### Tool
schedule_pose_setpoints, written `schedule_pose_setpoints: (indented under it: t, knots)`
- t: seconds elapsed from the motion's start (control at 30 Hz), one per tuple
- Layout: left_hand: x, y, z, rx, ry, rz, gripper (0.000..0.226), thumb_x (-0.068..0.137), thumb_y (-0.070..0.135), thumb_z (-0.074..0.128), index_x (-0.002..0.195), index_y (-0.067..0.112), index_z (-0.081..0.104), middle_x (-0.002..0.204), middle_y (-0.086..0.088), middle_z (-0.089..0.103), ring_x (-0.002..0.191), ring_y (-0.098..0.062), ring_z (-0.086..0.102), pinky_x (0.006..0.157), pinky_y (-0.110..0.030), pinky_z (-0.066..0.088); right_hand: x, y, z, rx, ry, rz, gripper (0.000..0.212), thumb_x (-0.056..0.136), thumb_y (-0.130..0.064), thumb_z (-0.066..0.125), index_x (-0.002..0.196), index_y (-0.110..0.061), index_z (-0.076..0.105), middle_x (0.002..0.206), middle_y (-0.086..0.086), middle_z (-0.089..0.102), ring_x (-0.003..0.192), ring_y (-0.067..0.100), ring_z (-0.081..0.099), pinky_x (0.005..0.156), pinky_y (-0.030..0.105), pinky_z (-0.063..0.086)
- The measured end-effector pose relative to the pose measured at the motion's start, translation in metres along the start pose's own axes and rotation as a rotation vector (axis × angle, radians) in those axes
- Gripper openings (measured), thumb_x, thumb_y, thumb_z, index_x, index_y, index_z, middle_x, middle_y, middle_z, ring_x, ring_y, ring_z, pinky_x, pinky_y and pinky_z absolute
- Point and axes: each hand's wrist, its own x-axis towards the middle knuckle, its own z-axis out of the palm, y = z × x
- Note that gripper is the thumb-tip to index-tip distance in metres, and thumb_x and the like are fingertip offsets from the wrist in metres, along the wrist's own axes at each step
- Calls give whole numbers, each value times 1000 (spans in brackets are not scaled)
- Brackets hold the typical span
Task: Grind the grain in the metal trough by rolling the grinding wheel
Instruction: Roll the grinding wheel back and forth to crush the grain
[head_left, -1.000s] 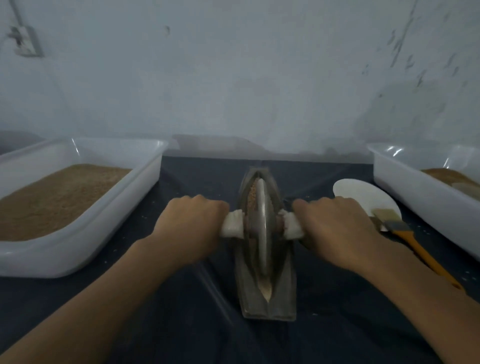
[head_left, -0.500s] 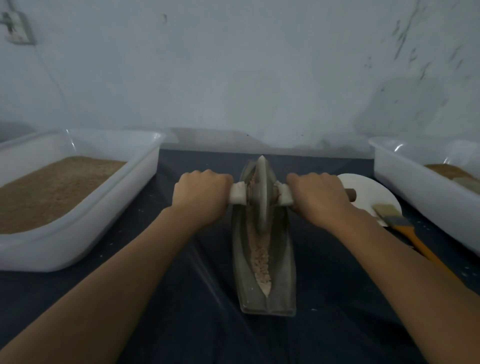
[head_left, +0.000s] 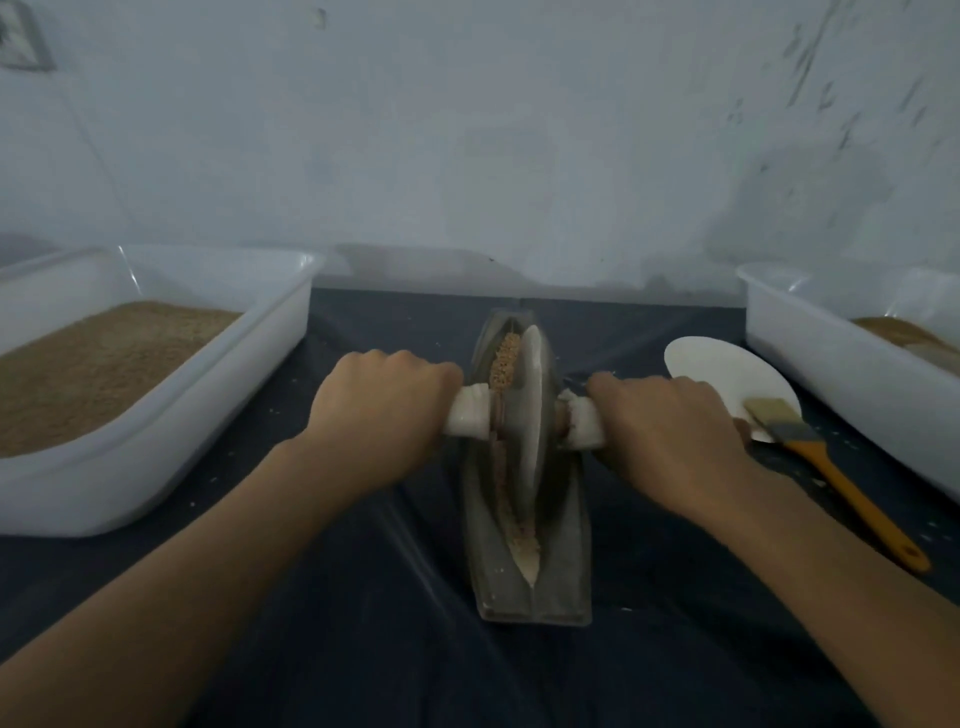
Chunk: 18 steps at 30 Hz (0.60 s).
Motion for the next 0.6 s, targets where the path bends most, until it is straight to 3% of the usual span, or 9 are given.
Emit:
schedule_pose_setpoints:
  t: [0.07, 0.13, 0.23, 0.33, 0.47, 0.53, 0.6]
  knots:
    - [15, -2, 13, 2, 0, -38, 28, 78, 36, 61, 77, 29, 34, 75, 2, 58, 65, -26, 58, 53, -32, 30, 20, 2, 15, 9, -29, 57, 35, 78, -35, 68, 82, -22, 35, 73, 1, 61, 59, 25, 53, 50, 29, 20]
    - [29, -6, 24, -31, -12, -64, 23, 79, 38, 60, 79, 29, 39, 79, 0, 60, 68, -28, 58, 54, -33, 30, 39, 6, 26, -14, -19, 88, 36, 80, -29, 65, 81, -22, 30, 76, 1, 61, 62, 26, 56, 47, 28, 16]
    - [37, -10, 29, -94, -56, -76, 17, 80, 38, 60, 88, 27, 49, 84, -2, 62, 74, -29, 59, 57, -34, 32, 52, 8, 25, -45, -40, 67, 37, 77, -24, 68, 81, -21, 31, 78, 3, 63, 66, 27, 60, 50, 30, 23]
    - [26, -7, 19, -132, -94, -73, 18, 80, 38, 60, 86, 28, 45, 85, -1, 61, 68, -25, 54, 58, -34, 33, 40, 3, 9, -14, -76, 43, 32, 80, -27, 66, 84, -21, 36, 84, 1, 63, 70, 26, 61, 53, 31, 27]
    - [-10, -4, 0, -88, 8, 32, 35, 72, 37, 64, 75, 32, 30, 62, 8, 44, 51, -17, 33, 48, -29, 22, -9, -2, -17, 44, 40, -21, 41, 56, -25, 84, 78, -16, 50, 63, 2, 59, 47, 26, 53, 46, 27, 23]
    - [-20, -4, -8, -35, 97, 111, 42, 64, 35, 70, 73, 32, 29, 57, 9, 42, 46, -17, 35, 45, -27, 18, -27, -1, -24, 87, 80, -16, 44, 49, -21, 85, 72, -16, 48, 56, 2, 54, 40, 26, 48, 45, 25, 20]
    - [-18, -4, -11, -20, 89, 118, 40, 65, 35, 69, 73, 32, 31, 59, 7, 44, 48, -18, 40, 46, -28, 22, -32, 2, -23, 90, 57, 17, 42, 52, -19, 84, 71, -16, 46, 54, 3, 53, 40, 28, 47, 43, 26, 24]
